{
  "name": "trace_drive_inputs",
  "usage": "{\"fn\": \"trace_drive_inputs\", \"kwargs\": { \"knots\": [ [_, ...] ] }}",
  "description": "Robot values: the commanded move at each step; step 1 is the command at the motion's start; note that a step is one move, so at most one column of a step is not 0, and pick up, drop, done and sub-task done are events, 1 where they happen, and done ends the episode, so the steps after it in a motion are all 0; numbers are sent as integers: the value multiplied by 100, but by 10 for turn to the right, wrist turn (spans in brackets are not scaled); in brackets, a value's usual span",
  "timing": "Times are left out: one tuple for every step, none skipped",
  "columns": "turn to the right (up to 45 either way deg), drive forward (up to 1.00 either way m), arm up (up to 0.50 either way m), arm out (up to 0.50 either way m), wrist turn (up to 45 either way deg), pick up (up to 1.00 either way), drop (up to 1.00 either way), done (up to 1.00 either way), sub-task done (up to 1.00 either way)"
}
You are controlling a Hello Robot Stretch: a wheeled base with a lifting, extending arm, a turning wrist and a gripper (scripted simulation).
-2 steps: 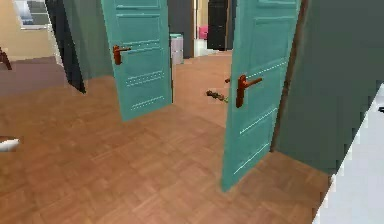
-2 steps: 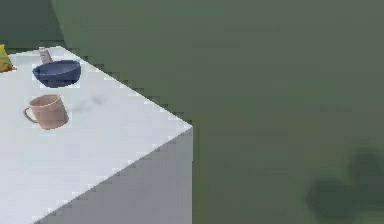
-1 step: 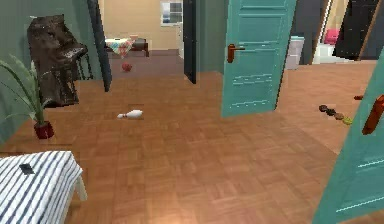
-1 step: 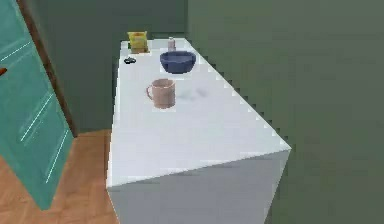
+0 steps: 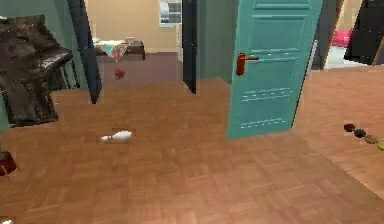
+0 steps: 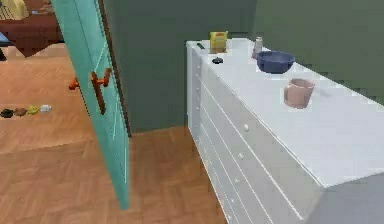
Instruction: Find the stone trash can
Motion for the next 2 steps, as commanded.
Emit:
{"fn": "trace_drive_inputs", "kwargs": {
  "knots": [
    [330,0,0,0,0,0,0,0,0],
    [0,100,0,0,0,0,0,0,0]
  ]
}}
